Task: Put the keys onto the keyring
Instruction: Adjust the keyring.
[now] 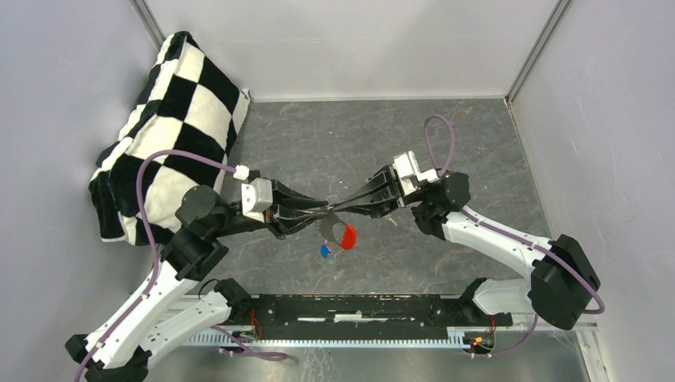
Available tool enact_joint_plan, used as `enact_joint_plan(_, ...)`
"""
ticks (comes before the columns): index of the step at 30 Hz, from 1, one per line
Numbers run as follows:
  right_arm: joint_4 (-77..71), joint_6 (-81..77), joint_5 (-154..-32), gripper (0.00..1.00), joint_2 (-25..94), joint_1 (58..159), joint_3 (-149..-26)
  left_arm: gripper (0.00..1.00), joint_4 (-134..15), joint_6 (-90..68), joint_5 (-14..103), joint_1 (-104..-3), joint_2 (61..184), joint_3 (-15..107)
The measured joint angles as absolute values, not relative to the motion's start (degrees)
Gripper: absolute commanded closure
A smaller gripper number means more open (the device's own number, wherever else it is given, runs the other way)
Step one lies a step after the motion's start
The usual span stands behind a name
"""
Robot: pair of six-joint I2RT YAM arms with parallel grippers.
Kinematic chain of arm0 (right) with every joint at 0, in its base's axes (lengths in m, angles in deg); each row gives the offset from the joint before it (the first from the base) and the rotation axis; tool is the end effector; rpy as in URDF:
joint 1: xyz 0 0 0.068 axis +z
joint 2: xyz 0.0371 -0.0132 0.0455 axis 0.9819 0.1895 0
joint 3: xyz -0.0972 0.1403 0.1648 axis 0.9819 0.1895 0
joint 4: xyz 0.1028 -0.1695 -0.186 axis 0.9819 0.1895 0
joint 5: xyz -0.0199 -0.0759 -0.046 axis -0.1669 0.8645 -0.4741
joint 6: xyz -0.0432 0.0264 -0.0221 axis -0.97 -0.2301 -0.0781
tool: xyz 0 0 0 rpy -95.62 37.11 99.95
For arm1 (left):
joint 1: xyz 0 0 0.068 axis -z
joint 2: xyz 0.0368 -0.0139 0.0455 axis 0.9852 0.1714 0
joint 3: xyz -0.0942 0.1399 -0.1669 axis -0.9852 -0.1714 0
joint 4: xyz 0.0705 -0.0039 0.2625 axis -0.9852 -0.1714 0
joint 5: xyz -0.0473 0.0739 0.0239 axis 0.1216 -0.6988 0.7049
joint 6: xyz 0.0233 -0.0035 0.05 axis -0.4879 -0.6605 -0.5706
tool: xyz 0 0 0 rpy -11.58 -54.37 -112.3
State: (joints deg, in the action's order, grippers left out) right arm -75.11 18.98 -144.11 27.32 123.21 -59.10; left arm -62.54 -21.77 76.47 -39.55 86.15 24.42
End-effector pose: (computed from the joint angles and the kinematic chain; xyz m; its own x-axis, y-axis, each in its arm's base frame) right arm 0.1776 0.2171 0.3376 0.0811 0.4117 -0.9077 -0.9372 -0.2784 -0.2100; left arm 0.1232 -0.1374 0.3851 0.1236 -0.1217 -0.9848 0.9804 0.1682 0.1023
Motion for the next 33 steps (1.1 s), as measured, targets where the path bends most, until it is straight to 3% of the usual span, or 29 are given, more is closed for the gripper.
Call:
enact_joint_plan(6, -73.52, 18.13, -143.57, 0.99, 27.32, 123.21, -59.10, 0.75, -62.85, -21.86, 75.53, -39.55, 85.80, 24.42)
enact_joint_plan(16, -71.42, 16.79, -142.47, 0.99, 27.32, 123.21, -59.08, 0.70, -65.67, -23.10, 75.49, -39.55, 83.85, 23.63)
enact_joint_plan(22, -71.44, 16.84, -142.43, 0.99, 27.34, 123.32, -59.10, 0.77, -65.56, -23.74, 74.13, -39.55, 83.72, 23.32)
enact_joint_plan(33, -72.03, 17.23, -142.25, 0.99, 27.89, 124.24, -59.08, 0.81, -64.40, -23.72, 72.27, -39.55, 83.85, 22.10)
